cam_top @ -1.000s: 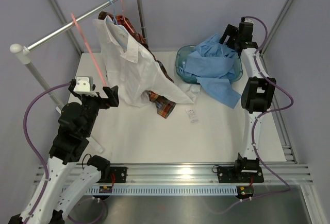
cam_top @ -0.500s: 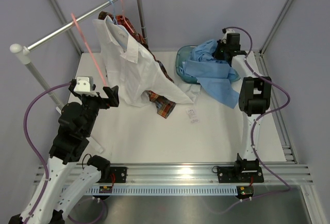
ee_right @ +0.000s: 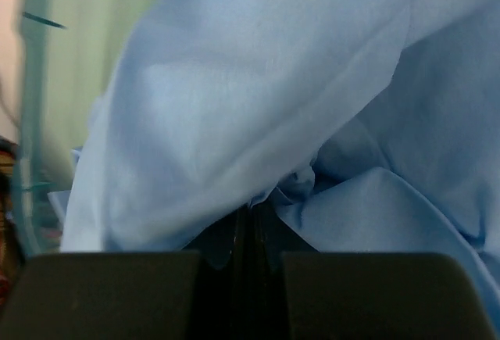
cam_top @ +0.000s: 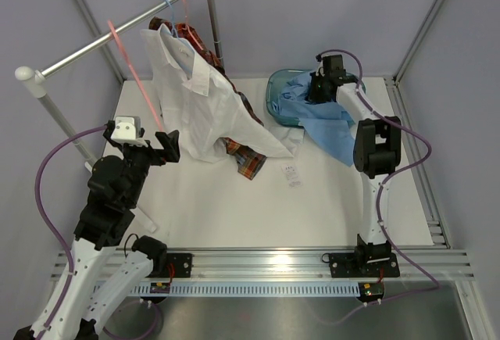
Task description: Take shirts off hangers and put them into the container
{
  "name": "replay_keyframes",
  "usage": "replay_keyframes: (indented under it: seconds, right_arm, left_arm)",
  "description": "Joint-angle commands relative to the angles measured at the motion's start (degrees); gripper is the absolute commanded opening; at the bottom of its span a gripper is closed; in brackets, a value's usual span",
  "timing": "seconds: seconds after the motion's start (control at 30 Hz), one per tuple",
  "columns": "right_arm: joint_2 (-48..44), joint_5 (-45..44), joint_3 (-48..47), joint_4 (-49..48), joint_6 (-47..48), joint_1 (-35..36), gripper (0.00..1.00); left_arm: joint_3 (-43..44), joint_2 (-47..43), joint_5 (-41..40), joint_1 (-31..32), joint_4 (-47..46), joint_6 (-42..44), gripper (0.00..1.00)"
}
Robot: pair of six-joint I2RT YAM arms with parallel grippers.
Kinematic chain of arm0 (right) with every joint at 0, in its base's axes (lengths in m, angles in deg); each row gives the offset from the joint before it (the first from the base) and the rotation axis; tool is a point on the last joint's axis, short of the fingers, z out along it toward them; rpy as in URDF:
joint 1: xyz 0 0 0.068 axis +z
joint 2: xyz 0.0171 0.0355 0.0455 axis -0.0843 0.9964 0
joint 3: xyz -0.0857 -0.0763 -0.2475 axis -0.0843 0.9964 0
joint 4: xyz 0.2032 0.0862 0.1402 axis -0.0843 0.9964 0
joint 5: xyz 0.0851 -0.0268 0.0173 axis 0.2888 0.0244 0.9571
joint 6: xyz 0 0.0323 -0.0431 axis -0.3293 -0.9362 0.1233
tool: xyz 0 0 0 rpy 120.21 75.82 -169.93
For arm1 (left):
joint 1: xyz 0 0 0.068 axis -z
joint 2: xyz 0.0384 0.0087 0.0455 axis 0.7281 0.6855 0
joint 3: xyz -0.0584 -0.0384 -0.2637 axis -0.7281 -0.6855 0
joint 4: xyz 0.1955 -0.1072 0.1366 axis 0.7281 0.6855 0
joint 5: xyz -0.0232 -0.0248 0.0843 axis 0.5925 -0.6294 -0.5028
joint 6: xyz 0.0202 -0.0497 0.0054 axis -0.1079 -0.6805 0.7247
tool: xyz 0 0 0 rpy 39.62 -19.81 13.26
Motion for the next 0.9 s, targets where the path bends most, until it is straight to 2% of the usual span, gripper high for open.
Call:
replay_keyframes:
  seconds: [0.0, 0.07, 0.1, 0.3, 0.5, 0.73, 0.87]
  right_arm:
    - [3.4, -2.9, -2.1, 12.1, -5.1, -0.1, 0.11]
    - [4.6, -4.7, -2.0, 14.1, -6.9, -0.1, 0.17]
    - [4.5, -5.2, -1.7, 13.8, -6.9, -0.1, 0.23]
    - [3.6, -6.6, -5.8, 17.0, -6.6, 0.0, 0.37]
    - [-6.4, -8.6, -1.0, 13.8, -4.8, 0.0, 0.50]
    - [-17.7, -8.2, 1.9, 12.0, -5.1, 0.0, 0.53]
    - [-18.6, -6.6, 0.5, 7.5, -5.4, 0.1, 0.54]
  left_arm:
    - [-0.3, -0.7, 1.4, -0.2, -3.2, -0.7, 0.99]
    - [-0.3, -0.7, 1.4, -0.3, -3.2, -0.7, 0.99]
    - [-0.2, -0.5, 1.4, -0.3, -3.1, -0.7, 0.99]
    - [-0.3, -0.4, 1.4, -0.4, -3.1, -0.7, 0.99]
    - [-0.3, -0.5, 1.5, -0.4, -3.1, -0.7, 0.99]
    - [-0.2, -0.7, 1.8, -0.5, -3.1, -0.8, 0.99]
    - [-0.1, -0.9, 1.8, -0.5, -3.2, -0.8, 0.99]
